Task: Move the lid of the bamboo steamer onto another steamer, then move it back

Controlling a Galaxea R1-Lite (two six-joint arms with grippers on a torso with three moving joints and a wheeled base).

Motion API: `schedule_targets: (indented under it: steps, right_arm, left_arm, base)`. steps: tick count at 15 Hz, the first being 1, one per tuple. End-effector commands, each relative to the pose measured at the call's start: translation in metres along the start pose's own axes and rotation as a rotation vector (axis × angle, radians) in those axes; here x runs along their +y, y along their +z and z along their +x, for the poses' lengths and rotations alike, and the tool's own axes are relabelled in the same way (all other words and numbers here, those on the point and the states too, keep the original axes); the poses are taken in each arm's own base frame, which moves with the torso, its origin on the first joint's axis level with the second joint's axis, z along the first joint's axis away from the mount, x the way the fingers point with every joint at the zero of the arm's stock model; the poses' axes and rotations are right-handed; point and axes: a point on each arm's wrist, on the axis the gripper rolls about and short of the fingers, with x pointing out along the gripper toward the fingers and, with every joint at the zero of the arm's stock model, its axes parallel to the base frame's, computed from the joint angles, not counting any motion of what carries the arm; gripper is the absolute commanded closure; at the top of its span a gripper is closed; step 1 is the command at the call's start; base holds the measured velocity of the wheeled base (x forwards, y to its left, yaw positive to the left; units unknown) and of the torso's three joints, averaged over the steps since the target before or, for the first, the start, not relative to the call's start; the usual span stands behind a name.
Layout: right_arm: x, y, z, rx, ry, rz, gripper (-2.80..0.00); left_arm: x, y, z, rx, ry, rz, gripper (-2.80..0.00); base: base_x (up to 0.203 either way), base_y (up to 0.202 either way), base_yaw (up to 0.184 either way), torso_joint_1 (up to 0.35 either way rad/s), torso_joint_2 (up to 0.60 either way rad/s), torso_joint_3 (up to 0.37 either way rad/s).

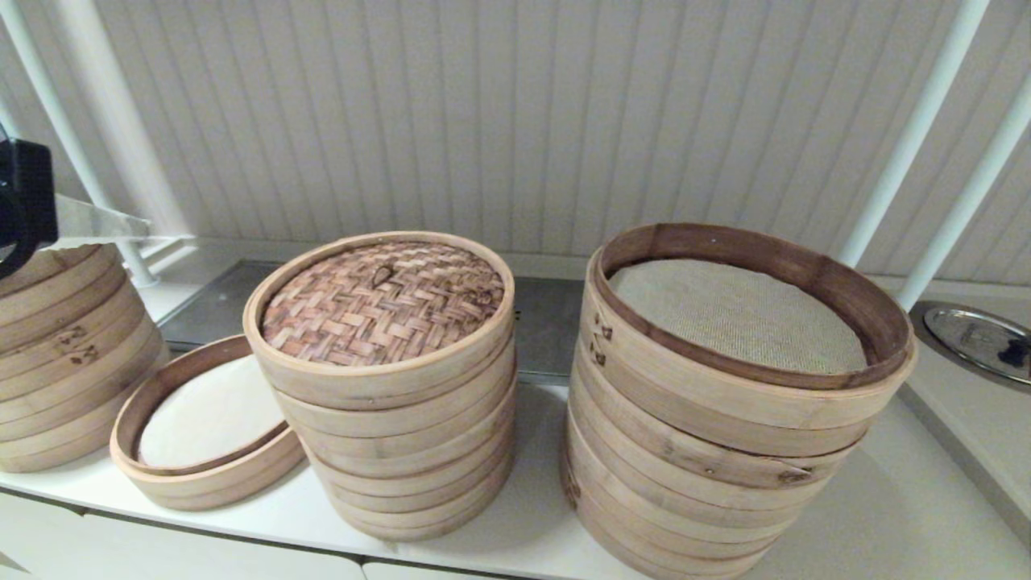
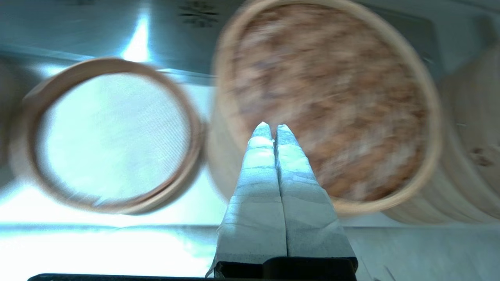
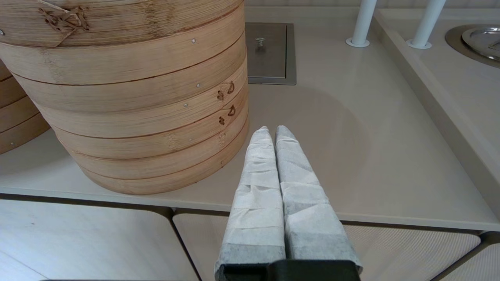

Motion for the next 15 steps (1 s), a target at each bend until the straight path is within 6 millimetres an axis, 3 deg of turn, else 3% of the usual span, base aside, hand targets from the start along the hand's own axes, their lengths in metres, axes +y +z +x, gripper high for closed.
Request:
schedule_targets:
  steps: [1,4,7,12,15]
  right_arm:
    - [0.000,-0.001,0.000,0.003,0.001,0.001,0.00]
    - [0.000,-0.001,0.000,0.002,0.000,0.001,0.00]
    - [0.000,-0.001,0.000,0.002,0.000,0.001,0.00]
    - [0.000,-0.001,0.000,0.003,0.000,0.001,0.00]
    - [0.000,-0.001,0.000,0.002,0.000,0.001,0.00]
  left_arm:
    - [0.003,-0.019,-0.033,-0.054,0.023,-0.006,0.00]
    - [0.006,-0.068,-0.064,-0.122,0.024,0.020,0.00]
    - [0.011,-0.132,-0.084,-0.181,0.022,0.042,0.00]
    - [0.023,-0.226,-0.088,-0.276,0.012,0.070,0.00]
    - [0.029,-0.264,-0.083,-0.308,0.013,0.095,0.00]
  base:
    - [0.000,0.000,0.000,0.000,0.00,0.000]
    - [0.000,0.000,0.000,0.000,0.00,0.000]
    - [0.000,0.000,0.000,0.000,0.00,0.000]
    - [0.000,0.000,0.000,0.000,0.00,0.000]
    - [0.000,0.000,0.000,0.000,0.00,0.000]
